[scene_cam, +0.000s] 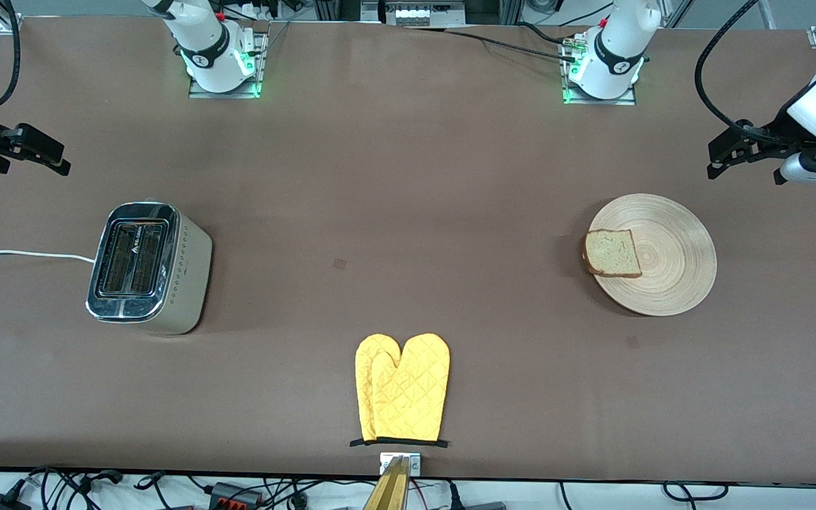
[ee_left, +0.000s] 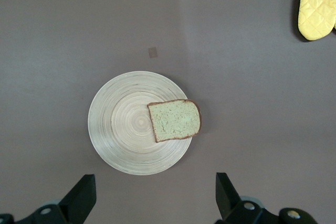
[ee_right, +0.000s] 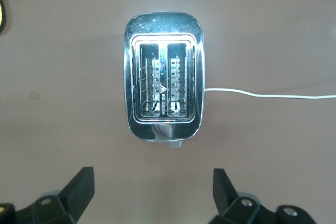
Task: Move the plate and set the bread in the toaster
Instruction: 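Lower the left gripper beside the wooden plate's rim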
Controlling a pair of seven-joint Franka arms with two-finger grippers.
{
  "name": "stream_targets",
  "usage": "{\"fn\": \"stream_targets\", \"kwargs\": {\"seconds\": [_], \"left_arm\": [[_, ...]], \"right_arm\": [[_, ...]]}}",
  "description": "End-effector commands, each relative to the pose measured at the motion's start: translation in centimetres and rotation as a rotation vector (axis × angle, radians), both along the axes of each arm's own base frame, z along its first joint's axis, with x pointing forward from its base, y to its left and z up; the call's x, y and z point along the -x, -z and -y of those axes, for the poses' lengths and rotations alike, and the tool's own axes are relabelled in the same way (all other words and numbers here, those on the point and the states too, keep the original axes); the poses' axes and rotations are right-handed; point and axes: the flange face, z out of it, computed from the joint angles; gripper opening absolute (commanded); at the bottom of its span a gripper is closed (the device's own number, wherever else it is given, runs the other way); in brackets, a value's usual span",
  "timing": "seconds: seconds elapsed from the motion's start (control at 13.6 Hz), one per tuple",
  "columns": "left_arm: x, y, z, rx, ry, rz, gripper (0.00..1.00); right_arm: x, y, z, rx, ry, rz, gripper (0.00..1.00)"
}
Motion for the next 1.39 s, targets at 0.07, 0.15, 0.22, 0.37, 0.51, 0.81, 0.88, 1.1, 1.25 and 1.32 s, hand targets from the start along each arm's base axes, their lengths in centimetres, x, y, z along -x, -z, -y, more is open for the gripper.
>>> {"fn": "stream_targets", "kwargs": {"seconds": [0.07, 0.15, 0.22, 0.37, 0.51, 0.81, 0.88, 1.1, 1.25, 1.32], "left_arm": [[-0.1, -0.6, 0.2, -0.021, -0.003, -0.005, 1.00], [-0.1, -0.6, 0.2, -0.021, -0.003, -0.005, 1.00], [-0.1, -0.6, 0.2, -0.021, -0.003, -0.005, 1.00], [-0.1, -0.8, 0.2, -0.021, -0.003, -0.002, 1.00], [-0.2, -0.6, 0.3, -0.023, 0.004, -0.005, 1.00], [0.3, -0.2, 0.2, -0.025, -0.002, -0.053, 1.00], [0.5, -0.1, 0.1, -0.026, -0.004, -0.069, 1.00], [-1.4, 5.2, -0.2, -0.034, -0.007, -0.194, 1.00], [-1.9, 7.5, -0.3, -0.070, -0.005, -0.276, 1.00], [-2.0, 7.5, -0.3, -0.058, -0.005, -0.281, 1.00]], "right_arm": [[0.5, -0.1, 0.3, 0.007, 0.000, 0.003, 1.00], [0.3, -0.1, 0.2, 0.005, -0.002, 0.010, 1.00], [0.3, 0.0, 0.1, 0.002, -0.003, 0.009, 1.00], [0.2, 0.2, 0.0, 0.002, -0.005, 0.001, 1.00], [0.1, 0.2, 0.1, 0.002, -0.003, 0.004, 1.00], [-0.2, 0.6, 0.1, 0.003, 0.000, 0.000, 1.00], [-0.2, 0.4, 0.2, 0.005, 0.001, 0.003, 1.00], [-0.5, 0.9, 0.2, 0.007, 0.001, -0.001, 1.00], [-0.9, 1.2, 0.1, 0.005, -0.002, 0.010, 1.00], [-1.0, 1.2, 0.2, 0.003, 0.000, 0.010, 1.00]]}}
